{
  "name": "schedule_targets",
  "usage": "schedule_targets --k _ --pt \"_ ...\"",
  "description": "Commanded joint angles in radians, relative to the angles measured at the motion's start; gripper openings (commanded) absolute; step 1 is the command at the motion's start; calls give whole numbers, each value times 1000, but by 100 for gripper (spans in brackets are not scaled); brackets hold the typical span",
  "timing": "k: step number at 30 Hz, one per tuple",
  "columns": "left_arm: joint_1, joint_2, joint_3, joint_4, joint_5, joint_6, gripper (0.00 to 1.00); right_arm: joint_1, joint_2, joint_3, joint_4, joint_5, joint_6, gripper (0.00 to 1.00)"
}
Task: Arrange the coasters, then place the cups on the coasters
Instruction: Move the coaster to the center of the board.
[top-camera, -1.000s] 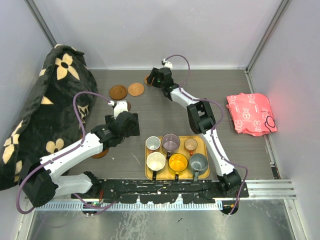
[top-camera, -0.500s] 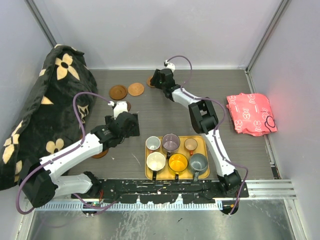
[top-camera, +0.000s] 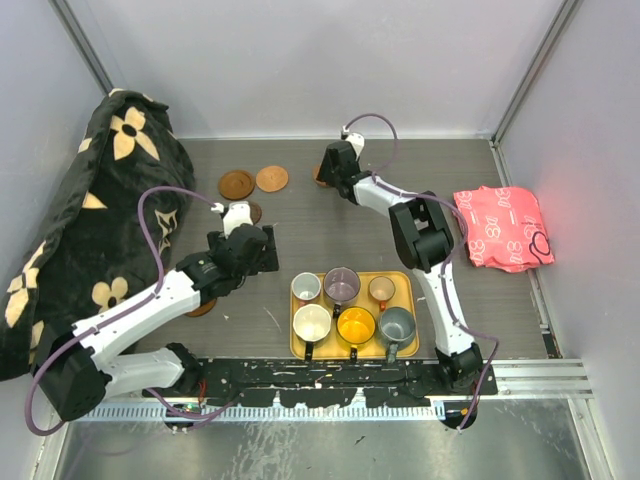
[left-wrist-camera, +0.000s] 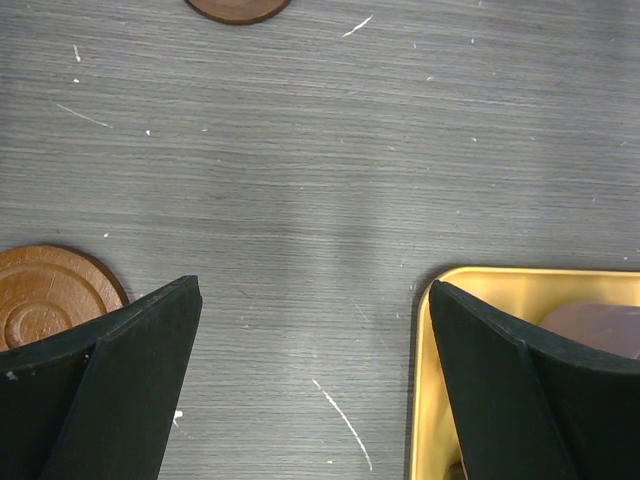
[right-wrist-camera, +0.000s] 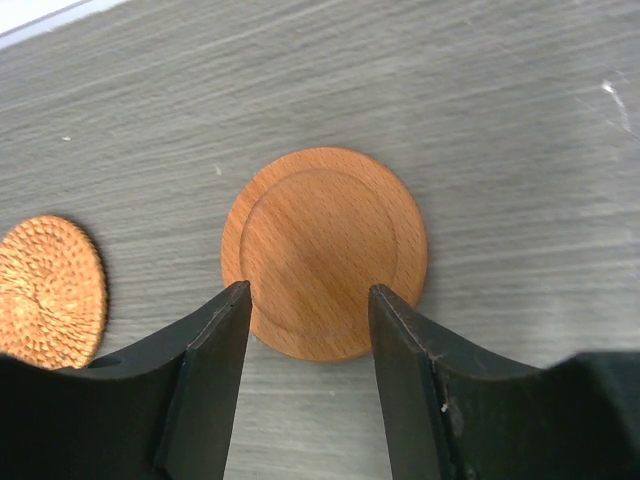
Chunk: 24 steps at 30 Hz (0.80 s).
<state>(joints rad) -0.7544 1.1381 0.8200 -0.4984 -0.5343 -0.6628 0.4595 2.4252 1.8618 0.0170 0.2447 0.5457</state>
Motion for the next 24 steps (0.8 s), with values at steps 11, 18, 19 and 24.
schedule_targets --k 11,18,19,24 --pt "1 -114 -13 13 7 -26 98 -37 -191 -118 -338 204 -41 53" --pt "1 -127 -7 -6 37 -40 98 -57 -236 -189 -358 260 -48 52" --pt "1 -130 -5 -10 37 -40 98 -62 -242 -197 -359 264 -47 52" --pt "0 -151 -5 -22 34 -39 98 -95 -259 -233 -355 247 -39 51"
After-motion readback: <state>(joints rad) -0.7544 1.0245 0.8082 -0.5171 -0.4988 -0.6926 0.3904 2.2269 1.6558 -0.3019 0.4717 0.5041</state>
